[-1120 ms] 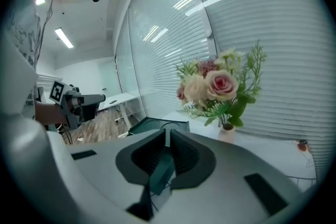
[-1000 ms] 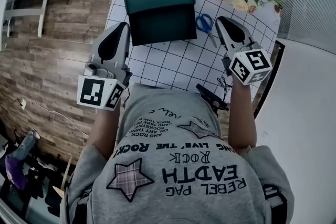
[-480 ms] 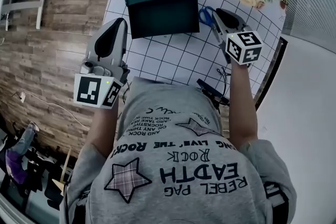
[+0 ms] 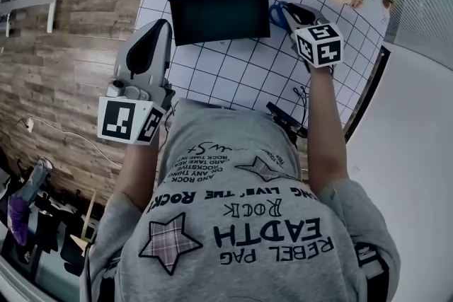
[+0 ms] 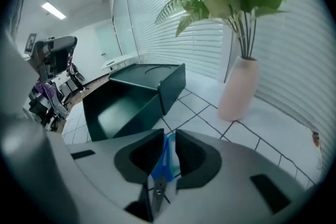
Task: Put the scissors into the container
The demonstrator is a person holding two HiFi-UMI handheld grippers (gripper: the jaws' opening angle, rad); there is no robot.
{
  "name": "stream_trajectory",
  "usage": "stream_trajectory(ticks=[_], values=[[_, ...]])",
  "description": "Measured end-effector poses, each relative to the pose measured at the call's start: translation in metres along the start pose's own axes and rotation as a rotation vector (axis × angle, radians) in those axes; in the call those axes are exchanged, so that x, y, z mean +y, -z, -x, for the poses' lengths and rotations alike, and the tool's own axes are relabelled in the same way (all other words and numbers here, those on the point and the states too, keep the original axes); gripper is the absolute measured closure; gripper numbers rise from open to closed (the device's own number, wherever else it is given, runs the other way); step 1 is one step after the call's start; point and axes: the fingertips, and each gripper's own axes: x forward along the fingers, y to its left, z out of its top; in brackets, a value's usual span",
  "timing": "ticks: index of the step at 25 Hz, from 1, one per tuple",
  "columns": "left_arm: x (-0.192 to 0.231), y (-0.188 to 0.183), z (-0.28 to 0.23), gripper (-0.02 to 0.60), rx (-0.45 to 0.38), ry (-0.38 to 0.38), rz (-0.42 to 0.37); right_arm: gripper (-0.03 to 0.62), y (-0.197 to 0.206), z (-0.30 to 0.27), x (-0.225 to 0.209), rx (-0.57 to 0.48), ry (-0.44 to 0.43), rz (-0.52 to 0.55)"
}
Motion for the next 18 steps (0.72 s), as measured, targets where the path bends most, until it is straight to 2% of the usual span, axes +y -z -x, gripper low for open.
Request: stream_trajectory(ticks=[1,3,11,18], values=[[0.000,0.001,0.000,0.572,0.001,0.000,0.001,0.553,0.003,-0.003,0.000,0.011,-0.006,-0.002],[-0.001,0.003,-0.001,0.572,0.005,0.001,0.001,0.476,0.008,-0.009,0.000,0.033,-0.016,-0.006],[-0.002,0.006,-0.001,0.572,0.012,-0.005,0.005,0.471,0.024,-0.022,0.004,0.078,-0.021,-0.001],[-0.002,0.007,-0.003,0.572,0.013,-0.008,0.002,0.471,0.025,-0.024,0.003,0.087,0.027,0.044]])
